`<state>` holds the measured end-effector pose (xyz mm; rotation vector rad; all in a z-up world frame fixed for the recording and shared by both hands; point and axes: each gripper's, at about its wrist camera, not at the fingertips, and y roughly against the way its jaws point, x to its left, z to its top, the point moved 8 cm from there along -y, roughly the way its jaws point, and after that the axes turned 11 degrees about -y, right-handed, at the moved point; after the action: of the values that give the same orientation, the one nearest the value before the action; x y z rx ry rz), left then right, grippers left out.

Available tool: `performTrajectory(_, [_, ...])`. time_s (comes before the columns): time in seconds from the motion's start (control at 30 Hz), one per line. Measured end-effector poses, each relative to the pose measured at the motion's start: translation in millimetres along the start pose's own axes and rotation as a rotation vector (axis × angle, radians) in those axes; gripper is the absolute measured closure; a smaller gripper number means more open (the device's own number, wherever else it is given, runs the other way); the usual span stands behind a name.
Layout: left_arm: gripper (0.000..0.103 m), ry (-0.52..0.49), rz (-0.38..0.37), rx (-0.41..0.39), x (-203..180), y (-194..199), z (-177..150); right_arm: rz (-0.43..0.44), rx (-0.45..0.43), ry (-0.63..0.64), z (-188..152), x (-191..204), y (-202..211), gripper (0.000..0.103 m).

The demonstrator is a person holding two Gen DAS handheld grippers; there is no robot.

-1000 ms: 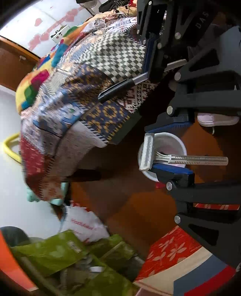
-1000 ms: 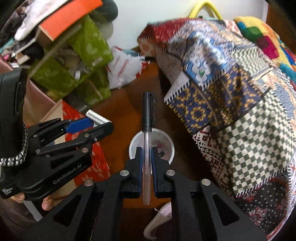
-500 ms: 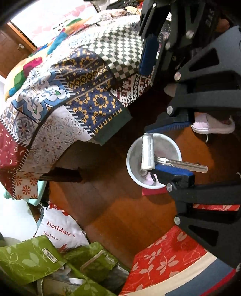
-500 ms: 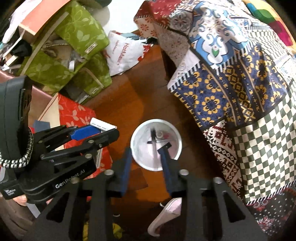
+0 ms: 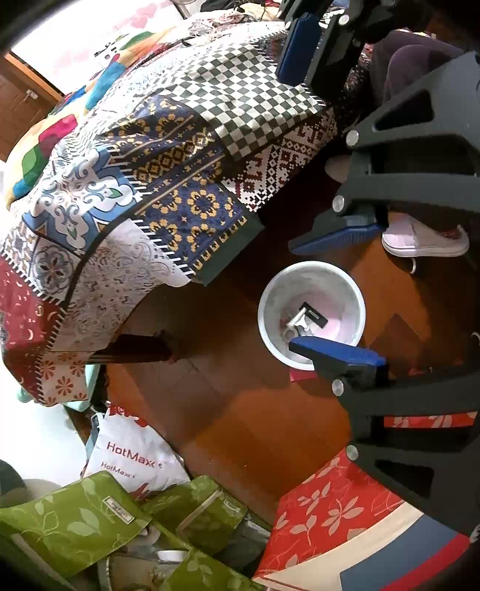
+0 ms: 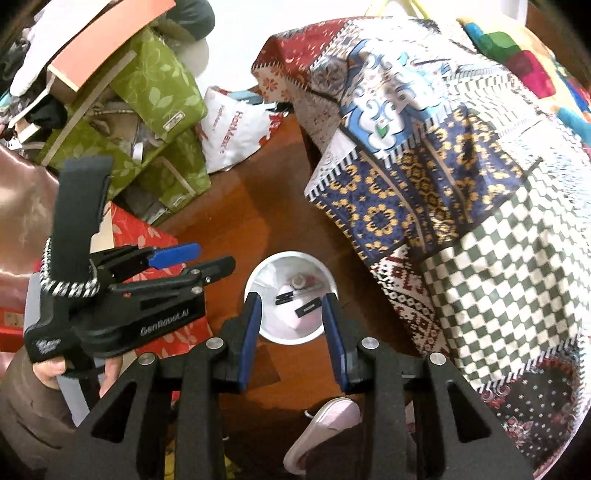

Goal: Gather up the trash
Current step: 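Move both open tools back over the bed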

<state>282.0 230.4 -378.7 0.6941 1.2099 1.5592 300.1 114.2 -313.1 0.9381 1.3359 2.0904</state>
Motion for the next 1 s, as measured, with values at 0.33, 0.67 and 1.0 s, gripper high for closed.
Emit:
performTrajectory(0.33, [0.058, -0.034, 0.029, -0.123, -21, 66, -4, 0.002, -0.087, 0.003, -9, -3, 45, 0.072])
performTrajectory(0.67, [0.058, -0.102, 0.053, -0.309, -64, 154, 7, 0.016, -0.253, -0.004, -20, -11, 125, 0.072])
performTrajectory(1.0, [0.058, -0.242, 0.03, -0.474, -156, 222, 29, -0.013, -0.473, -0.059, -28, -48, 211, 0.072])
